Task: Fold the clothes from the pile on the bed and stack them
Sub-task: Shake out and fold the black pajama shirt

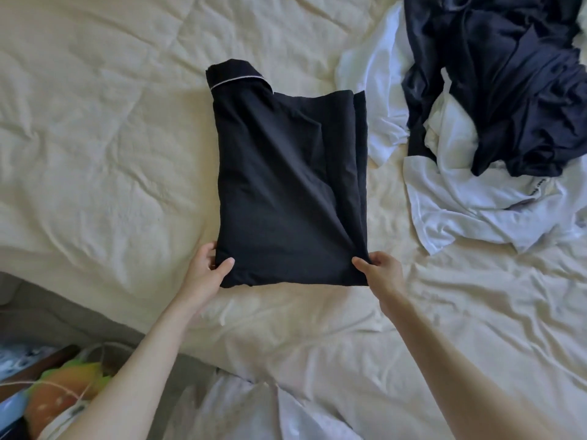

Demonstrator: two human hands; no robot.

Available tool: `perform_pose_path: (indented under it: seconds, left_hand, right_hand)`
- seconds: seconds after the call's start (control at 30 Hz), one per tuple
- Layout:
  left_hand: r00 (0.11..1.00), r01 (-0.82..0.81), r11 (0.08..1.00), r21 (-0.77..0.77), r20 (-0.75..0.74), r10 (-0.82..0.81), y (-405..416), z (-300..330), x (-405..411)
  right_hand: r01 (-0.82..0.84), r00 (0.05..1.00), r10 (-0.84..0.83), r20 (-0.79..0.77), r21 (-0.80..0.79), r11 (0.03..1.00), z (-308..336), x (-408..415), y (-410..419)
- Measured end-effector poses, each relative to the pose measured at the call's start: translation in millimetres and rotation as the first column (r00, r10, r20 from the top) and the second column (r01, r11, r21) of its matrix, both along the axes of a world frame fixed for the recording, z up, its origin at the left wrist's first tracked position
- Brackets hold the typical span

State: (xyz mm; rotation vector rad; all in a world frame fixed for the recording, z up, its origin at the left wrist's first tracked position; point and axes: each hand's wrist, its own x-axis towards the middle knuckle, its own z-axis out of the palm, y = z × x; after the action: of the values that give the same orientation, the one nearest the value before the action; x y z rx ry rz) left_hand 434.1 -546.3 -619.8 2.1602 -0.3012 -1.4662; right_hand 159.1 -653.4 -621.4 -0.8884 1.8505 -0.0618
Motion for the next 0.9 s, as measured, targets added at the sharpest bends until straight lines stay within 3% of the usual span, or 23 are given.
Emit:
perform_pose_path:
  seconds: [0.17, 0.33, 0.4, 0.5, 0.63, 0.8, 0.9]
  left_hand:
    - [1.0, 0.016, 0.996, 0.091, -0.001, -0.016, 74.6, 2.6, -24.3]
    - [0.977, 0.102, 0.991, 0.089, 0.177, -0.117, 69.7, 2.9, -27.9]
    - [0.94, 0.195, 0.98, 0.038, 0.277, -0.198, 60.4, 9.7, -27.4]
    - [0.81, 0.418, 0.908, -0.038, 0.467, -0.354, 38.8, 20.5, -22.8]
    - [0.532, 0.721, 0.693, -0.009, 0.648, -0.545, -8.6, 23.7, -20.5]
    - [0.277, 0.878, 0.452, 0.158, 0.602, -0.749, -44.1, 9.1, -27.6]
    - [0.2, 0.893, 0.383, 0.236, 0.553, -0.809, -44.6, -0.2, -33.4]
  right_hand:
    - [-0.048, 0.996, 0.059, -0.074, 0.134, 0.99, 10.5, -25.1, 73.2]
    - [-0.122, 0.979, 0.125, -0.16, 0.028, 0.992, 15.9, -24.3, 65.0]
    - [-0.173, 0.961, 0.144, -0.238, -0.109, 0.979, 20.5, -16.4, 51.0]
    - [-0.285, 0.945, 0.196, -0.26, -0.365, 0.887, 29.1, 5.4, 21.0]
    - [-0.357, 0.934, 0.316, -0.166, -0.407, 0.841, 23.7, 48.9, -36.3]
    - [-0.568, 0.822, 0.542, -0.173, -0.305, 0.765, -5.9, 99.0, -104.9]
    - [-0.573, 0.82, 0.537, -0.199, -0.256, 0.779, -16.6, 108.6, -125.7]
